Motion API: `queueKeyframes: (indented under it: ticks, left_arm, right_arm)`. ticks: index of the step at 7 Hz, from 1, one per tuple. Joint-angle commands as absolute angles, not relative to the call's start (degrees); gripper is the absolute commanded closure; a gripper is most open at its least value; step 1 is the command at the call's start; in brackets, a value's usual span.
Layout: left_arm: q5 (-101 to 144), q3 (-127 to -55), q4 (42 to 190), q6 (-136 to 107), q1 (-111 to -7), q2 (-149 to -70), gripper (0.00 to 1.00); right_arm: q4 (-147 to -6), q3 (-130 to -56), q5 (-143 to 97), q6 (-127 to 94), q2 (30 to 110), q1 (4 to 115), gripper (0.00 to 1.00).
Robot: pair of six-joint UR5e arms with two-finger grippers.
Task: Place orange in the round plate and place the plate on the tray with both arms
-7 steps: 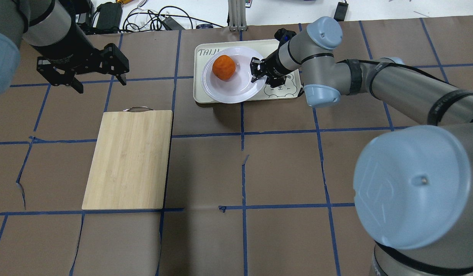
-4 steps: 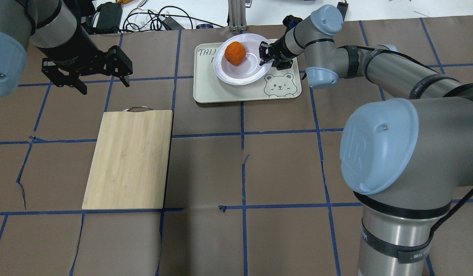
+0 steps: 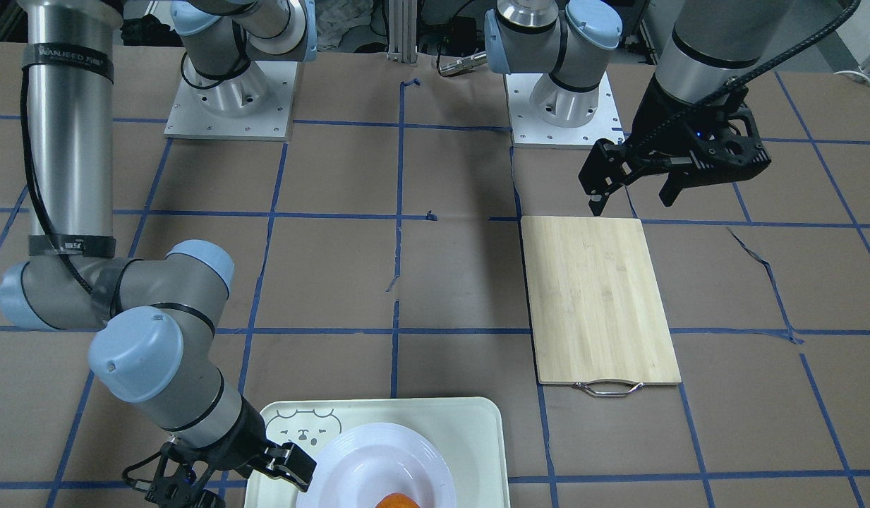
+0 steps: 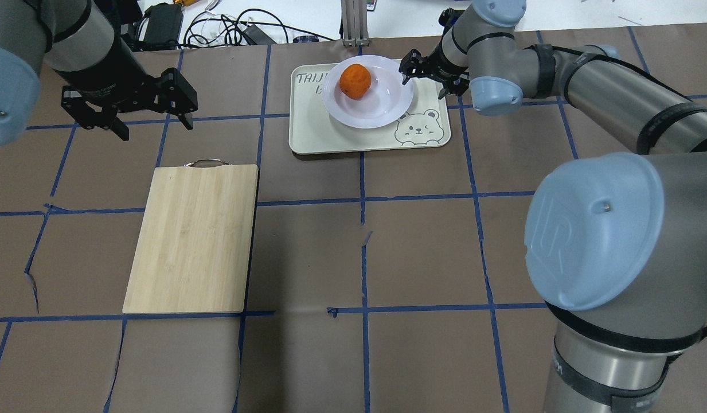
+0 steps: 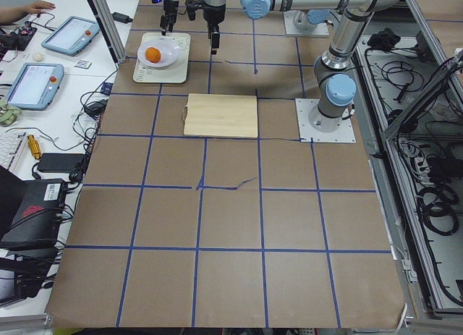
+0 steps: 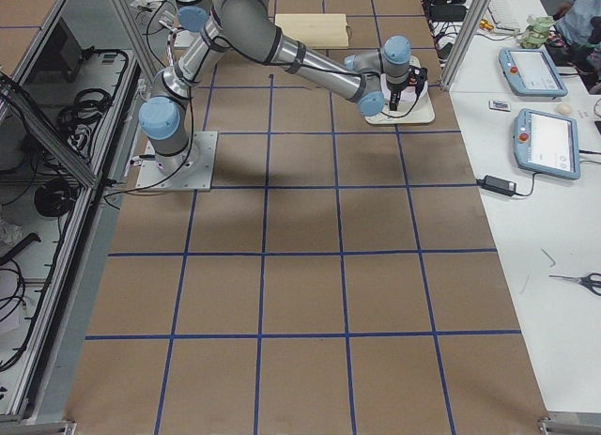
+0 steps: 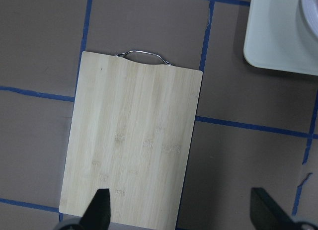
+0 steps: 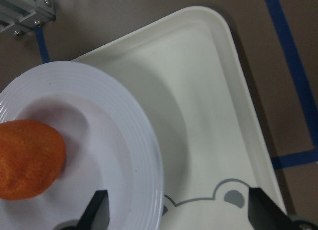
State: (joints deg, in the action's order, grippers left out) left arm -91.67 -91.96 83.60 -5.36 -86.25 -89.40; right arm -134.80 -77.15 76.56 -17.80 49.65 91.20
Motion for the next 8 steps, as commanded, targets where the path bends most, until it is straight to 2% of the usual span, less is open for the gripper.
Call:
queueKeyframes:
  ticks: [1,4,5,6,8]
  left_arm:
    - [-91.6,-91.9,83.6,-4.5,-86.3,-89.4,0.0]
    - [-91.6,-92.0,83.6,-4.5,-86.6,-89.6,0.0]
    - [-91.5,-91.9,83.6,-4.5,-86.6,-89.3,0.0]
    - [-91.0,-91.7,83.4,-4.5,-86.7,-89.1,0.0]
    - [-91.1,-91.8,83.4,-4.5,-86.7,-88.7,0.0]
  right_arm:
    - [-116.5,-75.2,81.6,-10.6,59.3,90.7,0.0]
    - [-91.7,-77.9,92.5,-2.6,79.5,91.0,0.0]
    - [-90.7,-81.6,92.6,-2.7,83.5,91.4,0.0]
    - [-91.4,-85.3,92.4,-2.6,85.1,91.4,0.0]
    - [-96.5,-86.9,91.9,-2.6,85.6,91.4,0.0]
